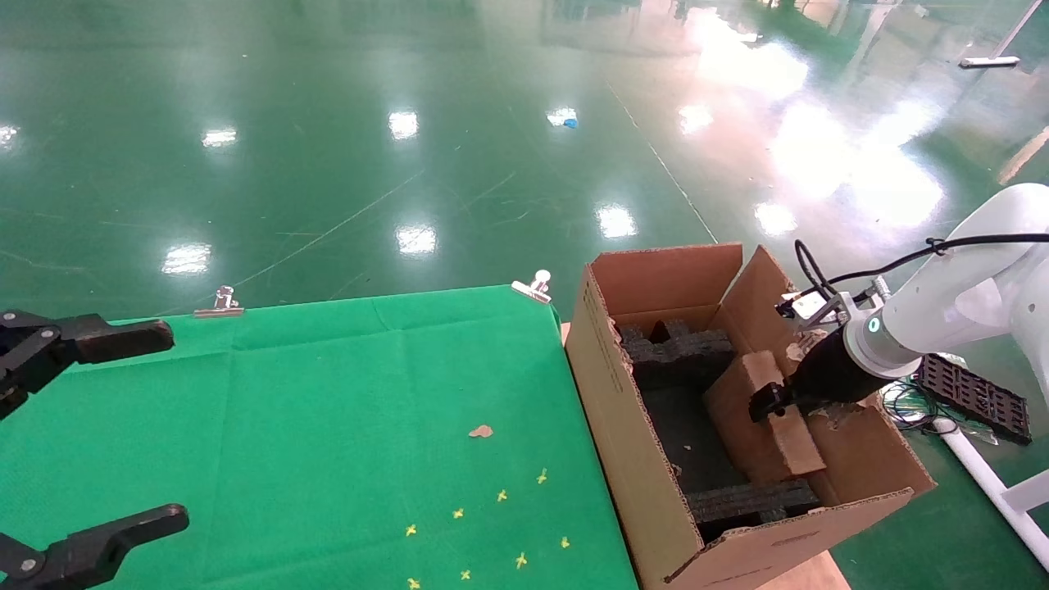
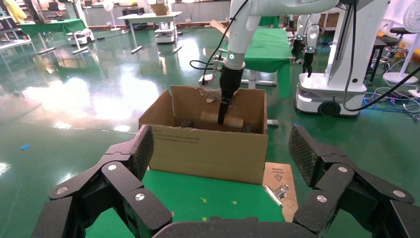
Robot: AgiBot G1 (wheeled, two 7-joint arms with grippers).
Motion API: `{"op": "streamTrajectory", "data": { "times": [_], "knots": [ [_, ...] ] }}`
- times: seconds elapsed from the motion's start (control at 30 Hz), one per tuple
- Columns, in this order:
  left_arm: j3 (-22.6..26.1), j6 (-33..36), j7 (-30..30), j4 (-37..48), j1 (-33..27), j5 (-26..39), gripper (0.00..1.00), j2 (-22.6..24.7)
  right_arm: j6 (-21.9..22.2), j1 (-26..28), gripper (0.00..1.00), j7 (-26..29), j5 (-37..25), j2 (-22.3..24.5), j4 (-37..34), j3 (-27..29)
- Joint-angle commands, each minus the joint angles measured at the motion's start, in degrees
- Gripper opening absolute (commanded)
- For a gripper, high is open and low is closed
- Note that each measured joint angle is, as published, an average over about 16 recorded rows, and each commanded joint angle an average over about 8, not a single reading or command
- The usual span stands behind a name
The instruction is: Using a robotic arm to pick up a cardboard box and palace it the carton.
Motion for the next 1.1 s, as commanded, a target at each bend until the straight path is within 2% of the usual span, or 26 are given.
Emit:
{"op": "streamTrajectory", "data": {
  "times": [0.03,0.37,0.87,1.1],
  "knots": [
    [0.0,0.0,0.0,0.0,0.0,0.0,1.00,0.0,-0.1,0.1,1.00,-0.1,0.0,-0.1,-0.2,0.0],
    [0.0,0.0,0.0,0.0,0.0,0.0,1.00,0.0,-1.5,4.1,1.00,-2.0,0.8,0.1,0.3,0.6],
    [0.1,0.0,0.0,0.0,0.0,-0.1,1.00,0.0,-5.2,26.0,1.00,-9.8,1.8,2.8,6.0,2.1],
    [0.1,0.0,0.1,0.0,0.0,-0.1,1.00,0.0,-5.9,30.0,1.00,-10.6,2.3,4.6,9.7,2.7]
  ]
}}
